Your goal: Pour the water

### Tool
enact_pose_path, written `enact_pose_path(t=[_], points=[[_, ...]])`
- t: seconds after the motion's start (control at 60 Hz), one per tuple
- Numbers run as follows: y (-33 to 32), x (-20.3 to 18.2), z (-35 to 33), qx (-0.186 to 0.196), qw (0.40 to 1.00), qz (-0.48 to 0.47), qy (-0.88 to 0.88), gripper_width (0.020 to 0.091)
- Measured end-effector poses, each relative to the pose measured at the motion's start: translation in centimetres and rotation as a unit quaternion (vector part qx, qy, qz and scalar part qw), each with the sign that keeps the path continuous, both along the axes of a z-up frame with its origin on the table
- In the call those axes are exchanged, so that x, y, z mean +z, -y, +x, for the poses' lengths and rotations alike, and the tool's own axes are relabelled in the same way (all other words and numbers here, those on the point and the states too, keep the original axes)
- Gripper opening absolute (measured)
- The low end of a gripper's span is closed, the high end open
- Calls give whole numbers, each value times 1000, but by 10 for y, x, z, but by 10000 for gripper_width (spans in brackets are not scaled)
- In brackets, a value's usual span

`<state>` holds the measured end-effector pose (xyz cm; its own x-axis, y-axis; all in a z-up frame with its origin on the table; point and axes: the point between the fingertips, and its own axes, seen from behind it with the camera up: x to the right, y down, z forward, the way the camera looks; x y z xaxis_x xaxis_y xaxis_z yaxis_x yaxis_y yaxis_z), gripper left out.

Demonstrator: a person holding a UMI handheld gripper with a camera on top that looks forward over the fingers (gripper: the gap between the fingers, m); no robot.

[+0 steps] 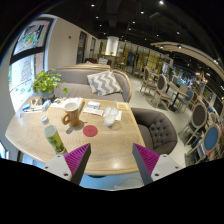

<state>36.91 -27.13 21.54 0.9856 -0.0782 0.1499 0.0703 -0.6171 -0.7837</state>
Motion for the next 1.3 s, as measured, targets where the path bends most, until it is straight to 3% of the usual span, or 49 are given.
enact_pose_path(t=[0.267,0.6,0.817,0.9,1.033,1.117,1.3], points=[[-2,-42,-69,4,1000,-7,-22,856],[-39,-102,-218,61,995,19,-79,861],[-99,-137,-241,33,995,51,-84,856],[-116,-149,-235,18,995,63,-79,780],[-131,-155,-237,28,992,81,-88,541],[-135,-152,-242,42,992,92,-78,507],[-137,-143,-243,28,993,95,-66,406]])
